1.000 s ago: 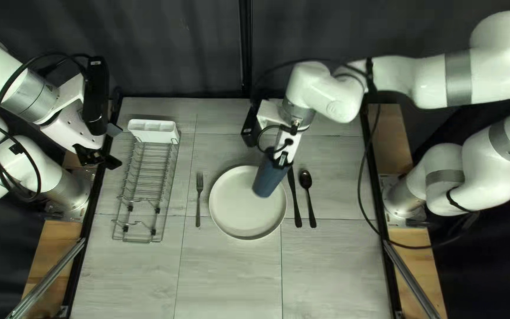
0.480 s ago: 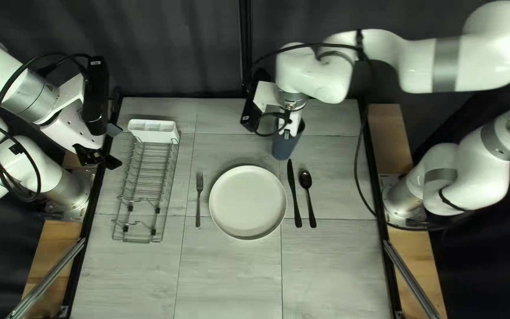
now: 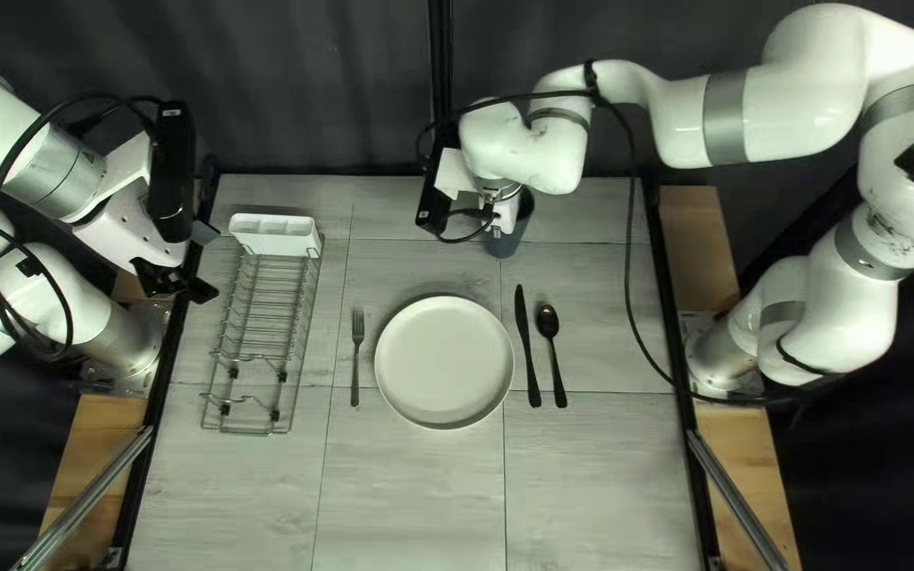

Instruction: Pick up and place plate onto table. Place down one fork to the left of the plate. Place spoon and knife to the right of the plate. Place cup above the knife and spoon

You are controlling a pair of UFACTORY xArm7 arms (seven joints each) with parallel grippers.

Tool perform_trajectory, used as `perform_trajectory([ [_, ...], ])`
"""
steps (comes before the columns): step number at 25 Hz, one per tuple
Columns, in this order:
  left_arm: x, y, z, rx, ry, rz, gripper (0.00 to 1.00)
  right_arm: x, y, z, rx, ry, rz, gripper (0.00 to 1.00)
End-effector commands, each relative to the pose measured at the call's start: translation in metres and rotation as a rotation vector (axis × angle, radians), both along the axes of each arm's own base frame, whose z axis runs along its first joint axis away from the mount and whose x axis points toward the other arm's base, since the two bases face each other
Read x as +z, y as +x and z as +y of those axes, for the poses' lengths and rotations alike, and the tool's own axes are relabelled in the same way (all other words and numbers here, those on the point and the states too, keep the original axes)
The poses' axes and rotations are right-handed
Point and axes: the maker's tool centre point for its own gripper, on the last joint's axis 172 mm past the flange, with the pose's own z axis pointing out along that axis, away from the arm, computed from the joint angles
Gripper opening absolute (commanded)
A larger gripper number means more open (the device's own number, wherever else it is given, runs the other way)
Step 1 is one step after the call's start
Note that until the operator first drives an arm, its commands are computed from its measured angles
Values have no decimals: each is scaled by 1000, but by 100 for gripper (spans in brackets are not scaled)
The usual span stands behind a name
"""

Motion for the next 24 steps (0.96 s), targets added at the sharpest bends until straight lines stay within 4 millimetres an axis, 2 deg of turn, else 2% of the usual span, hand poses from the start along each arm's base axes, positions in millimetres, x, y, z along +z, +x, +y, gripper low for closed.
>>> perform_trajectory([
  [1,0,0,0,0,0,0,100,-2,4,-1,2,-5,5,74],
  [2,0,0,0,0,0,0,100,-5,4,-1,2,-8,9,91],
  [3,0,0,0,0,0,0,100,-7,4,-1,1,-12,11,100],
  [5,0,0,0,0,0,0,100,-4,1,-1,0,-16,4,100],
  [7,0,0,0,0,0,0,100,7,-1,2,-3,-22,-6,100],
  [11,0,0,0,0,0,0,100,51,-5,24,-9,-30,-37,100],
  [14,0,0,0,0,0,0,100,75,-12,43,-10,-45,-52,100],
  [24,0,0,0,0,0,0,100,75,-12,43,-10,-45,-52,100],
])
